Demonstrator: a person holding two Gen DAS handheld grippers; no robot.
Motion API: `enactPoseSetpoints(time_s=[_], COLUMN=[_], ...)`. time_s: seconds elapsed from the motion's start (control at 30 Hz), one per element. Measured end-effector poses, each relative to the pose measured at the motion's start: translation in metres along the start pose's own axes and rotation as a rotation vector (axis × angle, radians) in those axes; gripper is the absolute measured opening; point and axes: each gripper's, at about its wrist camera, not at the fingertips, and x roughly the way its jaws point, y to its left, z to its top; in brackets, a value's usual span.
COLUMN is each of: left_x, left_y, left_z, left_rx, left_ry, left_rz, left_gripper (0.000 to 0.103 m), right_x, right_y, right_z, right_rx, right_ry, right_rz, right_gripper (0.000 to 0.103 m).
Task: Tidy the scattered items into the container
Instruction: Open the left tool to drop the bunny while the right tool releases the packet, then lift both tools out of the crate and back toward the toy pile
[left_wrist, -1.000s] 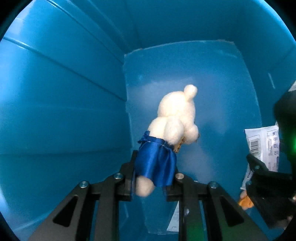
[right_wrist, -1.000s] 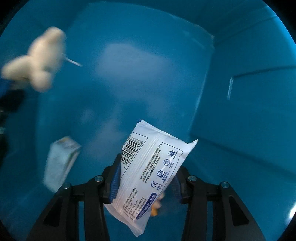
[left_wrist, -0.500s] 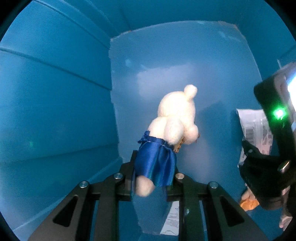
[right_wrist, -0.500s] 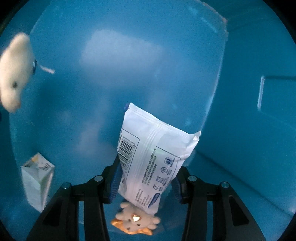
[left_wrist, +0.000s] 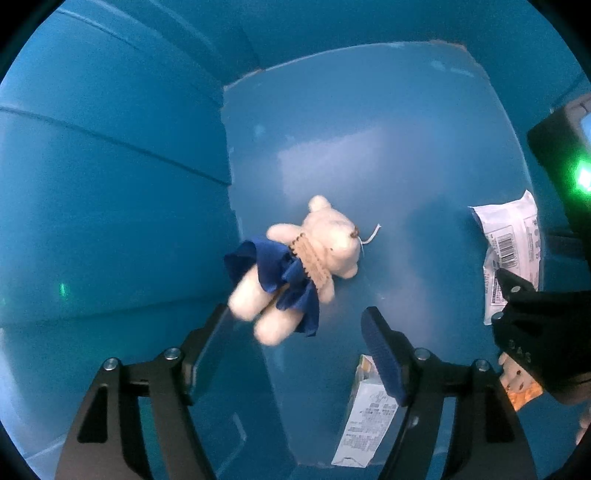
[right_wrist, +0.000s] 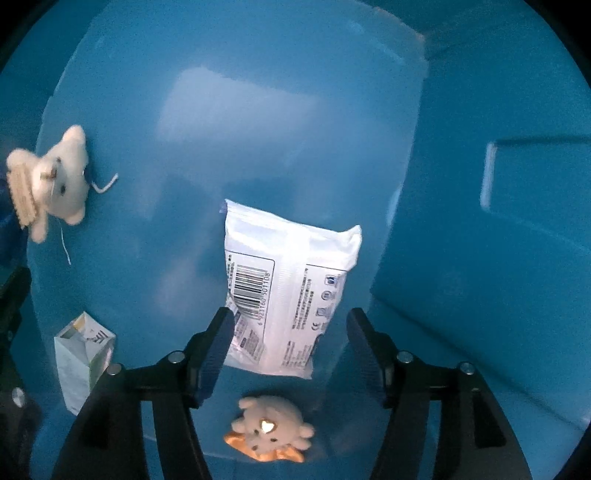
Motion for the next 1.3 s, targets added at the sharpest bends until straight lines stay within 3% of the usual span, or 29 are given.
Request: enactPoseSetpoints(time_s=[0.37, 0.57, 0.97, 1.3], left_x=[-0.012, -0.044, -0.105, -0.148], left_y=[0.017, 0.022, 0.028, 0.033], left_z=[-0.016, -0.036, -0.087, -0.126], left_rx=[-0.008, -0.033, -0.044, -0.067], left_ry=[-0.022, -0.057, -0.123, -0.206], left_rz=[-0.05, -0.097, -0.142, -0.14], left_gripper=[0.071, 0.071, 0.071, 0.071], right_x=[-0.044, -0.077, -0.085, -0.113], right_y=[-0.005, -0.013, 0.003, 0.011], right_z=[-0.028, -0.058, -0.105, -0.147], right_rx=[0.012, 0.015, 0.03, 0.041], right_ry=[-0.026, -0.07, -0.149, -0.225], right_rz=[-0.016, -0.001, -0.001, 0.014], right_gripper=[0.063, 0.063, 0.063, 0.063])
